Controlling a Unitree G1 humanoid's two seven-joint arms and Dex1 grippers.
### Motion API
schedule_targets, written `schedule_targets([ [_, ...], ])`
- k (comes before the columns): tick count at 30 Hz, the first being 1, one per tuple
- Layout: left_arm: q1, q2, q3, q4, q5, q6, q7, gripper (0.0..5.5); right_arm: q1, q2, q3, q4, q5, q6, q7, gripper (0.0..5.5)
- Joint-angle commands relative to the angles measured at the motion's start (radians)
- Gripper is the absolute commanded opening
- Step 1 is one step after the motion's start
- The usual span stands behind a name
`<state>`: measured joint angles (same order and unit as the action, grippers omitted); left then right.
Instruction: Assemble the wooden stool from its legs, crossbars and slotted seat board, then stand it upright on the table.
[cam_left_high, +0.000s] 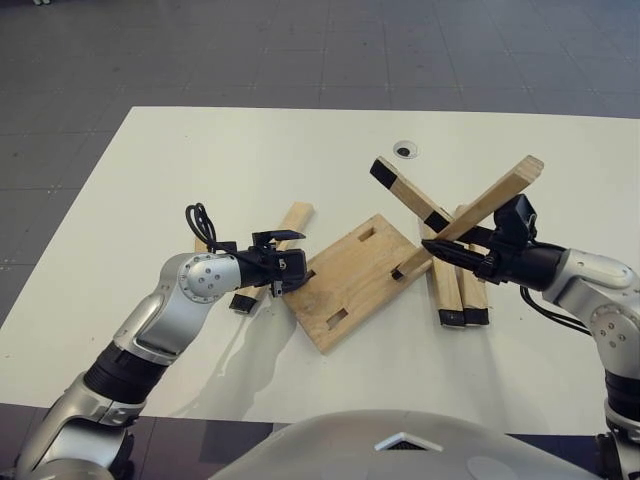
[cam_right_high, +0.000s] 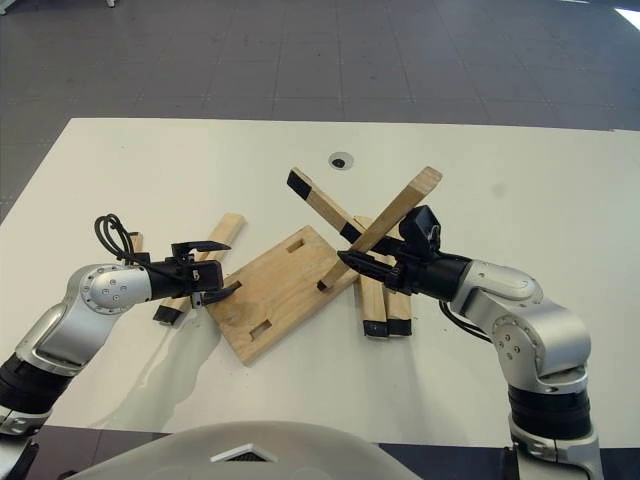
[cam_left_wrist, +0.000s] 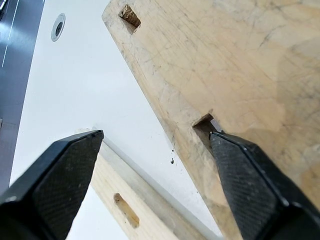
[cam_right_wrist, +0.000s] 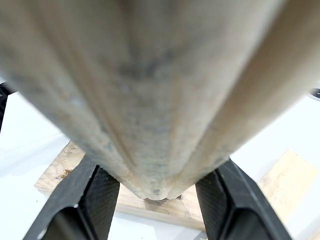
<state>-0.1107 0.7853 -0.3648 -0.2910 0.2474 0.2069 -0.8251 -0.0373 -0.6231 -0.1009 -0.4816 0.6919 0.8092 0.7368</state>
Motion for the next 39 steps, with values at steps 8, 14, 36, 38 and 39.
schedule_targets([
  [8, 0.008, -0.026, -0.019, 0.005, 0.020, 0.031, -0.015, 3.94, -0.032, -0.039, 0.101, 0.185, -0.172, -0.080, -0.057, 2.04],
  [14, -0.028, -0.114, -0.034, -0.051, 0.027, 0.143, 0.008, 3.94, -0.004, 0.004, 0.295, 0.136, -0.395, -0.271, -0.132, 2.04],
  [36, -0.007, -0.166, -0.046, -0.030, 0.032, 0.197, 0.033, 3.94, -0.075, 0.060, 0.186, 0.576, -0.221, -0.273, -0.001, 2.03],
  [38, -0.004, -0.163, -0.046, -0.026, 0.031, 0.193, 0.034, 3.94, -0.098, 0.060, 0.185, 0.616, -0.201, -0.218, 0.018, 2.03],
  [39, -0.006, -0.164, -0.045, -0.023, 0.030, 0.192, 0.034, 3.94, -0.106, 0.060, 0.184, 0.635, -0.198, -0.206, 0.024, 2.03],
])
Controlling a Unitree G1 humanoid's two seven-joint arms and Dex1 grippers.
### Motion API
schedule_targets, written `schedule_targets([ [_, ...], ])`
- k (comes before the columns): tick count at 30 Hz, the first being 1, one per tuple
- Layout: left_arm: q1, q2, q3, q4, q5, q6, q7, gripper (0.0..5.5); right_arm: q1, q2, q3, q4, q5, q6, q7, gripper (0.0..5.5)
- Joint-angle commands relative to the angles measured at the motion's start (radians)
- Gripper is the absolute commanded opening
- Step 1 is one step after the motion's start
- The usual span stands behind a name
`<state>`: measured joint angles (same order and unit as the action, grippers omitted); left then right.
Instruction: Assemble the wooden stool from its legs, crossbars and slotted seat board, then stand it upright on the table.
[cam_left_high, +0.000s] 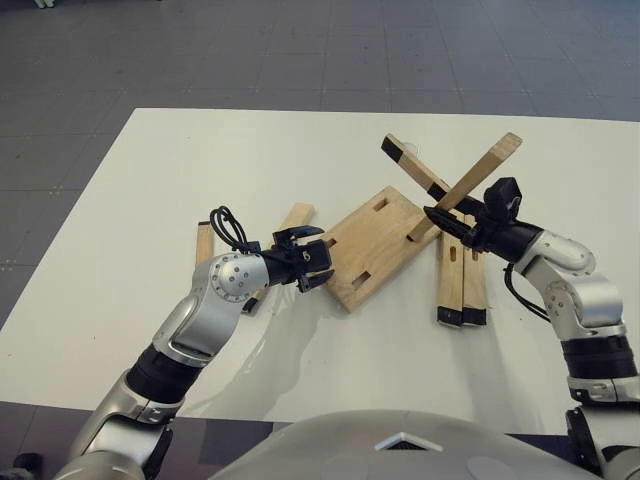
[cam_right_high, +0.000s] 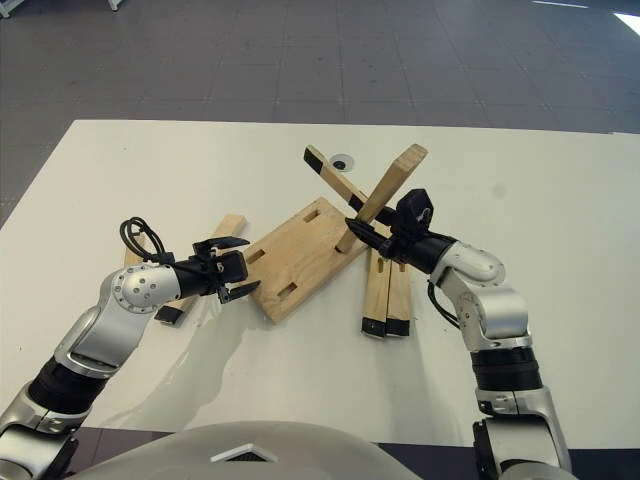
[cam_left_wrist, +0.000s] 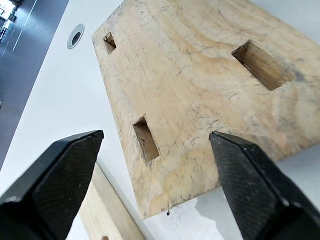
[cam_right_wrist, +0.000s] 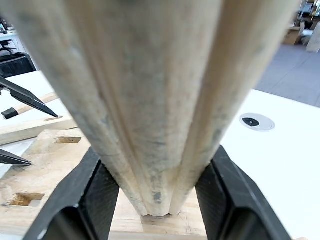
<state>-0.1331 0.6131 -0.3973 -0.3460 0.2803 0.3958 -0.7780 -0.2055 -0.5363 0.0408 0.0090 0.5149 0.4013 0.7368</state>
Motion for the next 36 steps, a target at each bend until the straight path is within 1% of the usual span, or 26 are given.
schedule_targets([
  [1, 0.014, 0.008, -0.012, 0.035, -0.002, 0.001, -0.012, 3.94, 0.054, -0.026, 0.041, 0.164, -0.019, 0.209, 0.027, 2.02],
  [6, 0.014, 0.006, -0.009, 0.041, -0.005, -0.004, -0.011, 3.94, 0.021, -0.017, 0.015, 0.255, 0.005, 0.223, 0.042, 2.02],
  [13, 0.012, 0.010, -0.008, 0.042, -0.007, -0.006, -0.017, 3.94, 0.002, -0.007, 0.000, 0.256, 0.033, 0.246, 0.041, 2.02],
  [17, 0.007, 0.009, -0.008, 0.045, -0.006, -0.010, -0.018, 3.94, -0.008, -0.009, 0.014, 0.282, 0.018, 0.254, 0.047, 2.02],
  [30, 0.012, 0.012, -0.010, 0.042, -0.008, -0.016, -0.015, 3.94, -0.060, 0.004, 0.046, 0.166, 0.007, 0.292, -0.006, 2.02],
  [36, 0.012, 0.011, -0.010, 0.042, -0.008, -0.015, -0.014, 3.94, -0.074, 0.010, 0.025, 0.110, 0.039, 0.320, -0.016, 2.02],
])
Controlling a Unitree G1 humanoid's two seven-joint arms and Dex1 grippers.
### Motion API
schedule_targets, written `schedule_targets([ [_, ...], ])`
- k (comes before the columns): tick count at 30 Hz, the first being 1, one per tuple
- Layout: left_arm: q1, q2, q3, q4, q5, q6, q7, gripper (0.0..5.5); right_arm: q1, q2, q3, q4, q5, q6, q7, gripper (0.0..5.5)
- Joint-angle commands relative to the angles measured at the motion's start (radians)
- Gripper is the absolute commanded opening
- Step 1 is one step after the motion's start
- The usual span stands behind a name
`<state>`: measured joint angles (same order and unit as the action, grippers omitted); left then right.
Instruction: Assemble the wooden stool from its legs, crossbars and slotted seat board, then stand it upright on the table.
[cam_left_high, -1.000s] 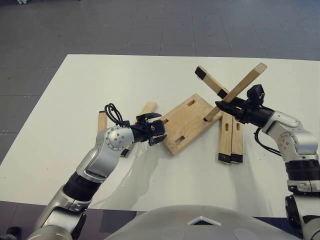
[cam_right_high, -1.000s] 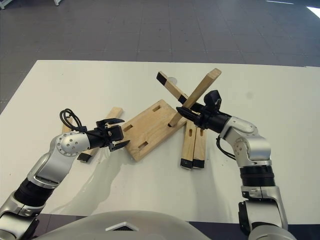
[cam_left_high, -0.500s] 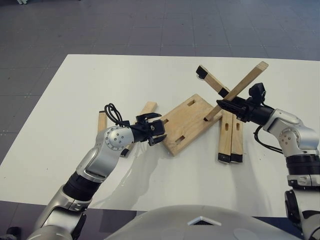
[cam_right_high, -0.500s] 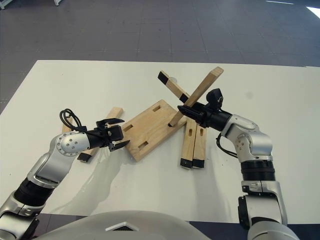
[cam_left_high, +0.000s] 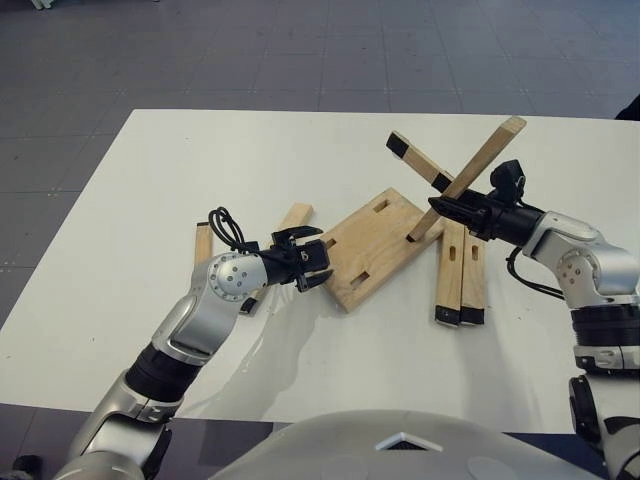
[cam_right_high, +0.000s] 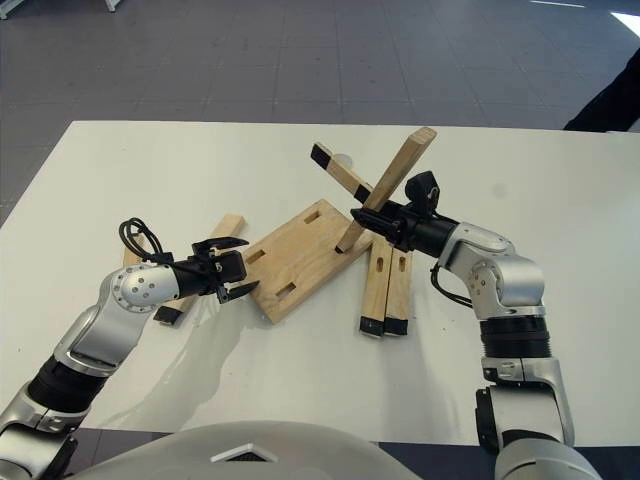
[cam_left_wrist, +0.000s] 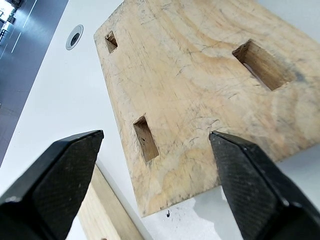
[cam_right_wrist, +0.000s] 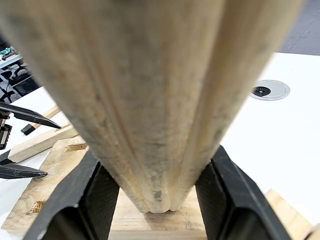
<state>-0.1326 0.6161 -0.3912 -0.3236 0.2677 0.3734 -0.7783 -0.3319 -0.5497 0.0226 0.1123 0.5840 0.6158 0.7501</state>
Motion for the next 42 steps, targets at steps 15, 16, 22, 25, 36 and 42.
schedule_targets([
  [15, 0.023, 0.011, -0.022, 0.010, 0.004, 0.010, -0.013, 3.94, 0.143, -0.039, -0.030, -0.278, -0.005, 0.327, -0.111, 4.29],
  [16, 0.026, 0.011, -0.022, 0.008, 0.004, 0.011, -0.012, 3.94, 0.161, -0.053, -0.039, -0.296, -0.009, 0.335, -0.118, 4.29],
  [22, 0.024, 0.007, -0.024, 0.004, 0.002, 0.021, -0.013, 3.94, 0.213, -0.136, -0.238, -0.336, 0.012, 0.378, -0.166, 4.29],
  [25, 0.024, 0.011, -0.021, 0.000, 0.000, 0.023, -0.015, 3.94, 0.098, -0.125, -0.454, -0.347, 0.077, 0.376, -0.257, 4.29],
  [36, 0.019, 0.016, -0.025, 0.012, 0.001, 0.011, -0.016, 3.94, -0.374, 0.102, -0.413, -0.278, 0.228, 0.369, -0.501, 4.29],
  [42, 0.025, 0.016, -0.023, 0.012, 0.003, 0.004, -0.012, 3.94, -0.420, 0.116, -0.363, -0.235, 0.218, 0.351, -0.498, 4.29],
])
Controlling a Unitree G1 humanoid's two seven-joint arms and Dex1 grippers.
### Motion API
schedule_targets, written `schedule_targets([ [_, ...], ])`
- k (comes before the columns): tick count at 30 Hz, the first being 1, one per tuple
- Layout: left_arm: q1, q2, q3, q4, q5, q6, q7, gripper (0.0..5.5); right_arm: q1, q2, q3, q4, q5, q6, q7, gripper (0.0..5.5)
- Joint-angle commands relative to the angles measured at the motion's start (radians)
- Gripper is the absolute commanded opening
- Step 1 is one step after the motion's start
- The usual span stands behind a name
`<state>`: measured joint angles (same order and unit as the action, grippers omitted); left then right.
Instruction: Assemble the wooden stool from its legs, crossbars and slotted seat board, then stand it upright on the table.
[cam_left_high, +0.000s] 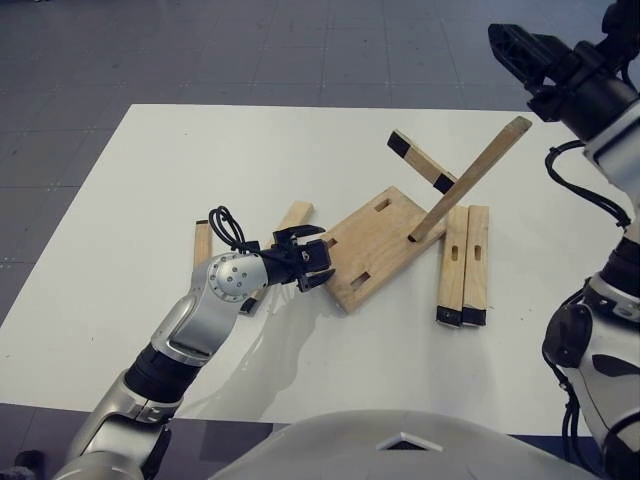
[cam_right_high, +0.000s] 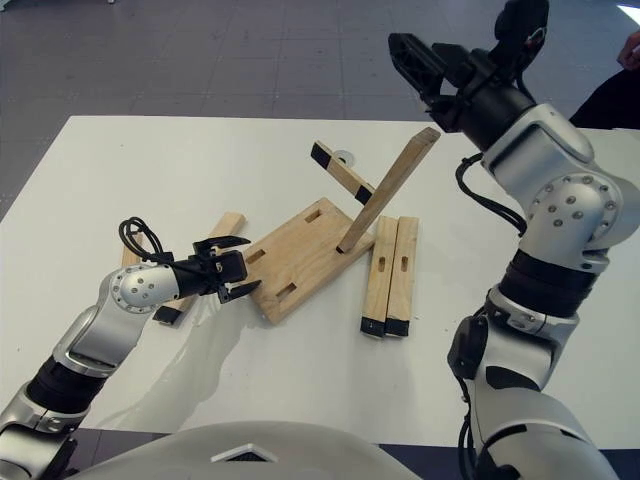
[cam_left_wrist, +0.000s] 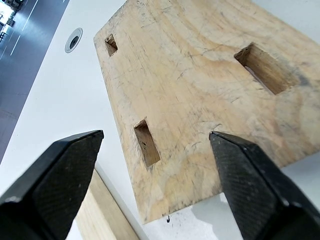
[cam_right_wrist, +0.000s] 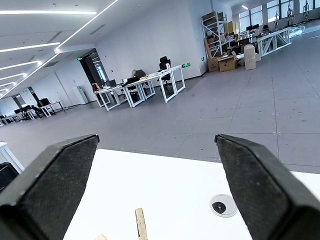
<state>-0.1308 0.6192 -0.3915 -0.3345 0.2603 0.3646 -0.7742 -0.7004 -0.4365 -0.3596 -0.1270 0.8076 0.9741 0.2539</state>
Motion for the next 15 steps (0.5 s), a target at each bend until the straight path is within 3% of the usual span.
schedule_targets([
  [1, 0.026, 0.013, -0.022, 0.020, 0.011, 0.014, -0.016, 3.94, -0.059, 0.002, 0.028, 0.002, -0.004, -0.004, 0.000, 4.29],
  [5, 0.027, 0.012, -0.023, 0.020, 0.012, 0.014, -0.014, 3.94, -0.112, -0.011, 0.047, -0.009, -0.002, -0.010, 0.004, 4.29],
  [12, 0.029, 0.018, -0.023, 0.019, 0.010, 0.009, -0.020, 3.94, -0.396, -0.045, -0.047, 0.025, -0.040, -0.301, 0.018, 4.29],
  [15, 0.033, 0.023, -0.022, 0.014, 0.007, 0.011, -0.025, 3.94, -0.301, -0.027, -0.005, 0.047, -0.046, -0.275, 0.030, 4.29],
])
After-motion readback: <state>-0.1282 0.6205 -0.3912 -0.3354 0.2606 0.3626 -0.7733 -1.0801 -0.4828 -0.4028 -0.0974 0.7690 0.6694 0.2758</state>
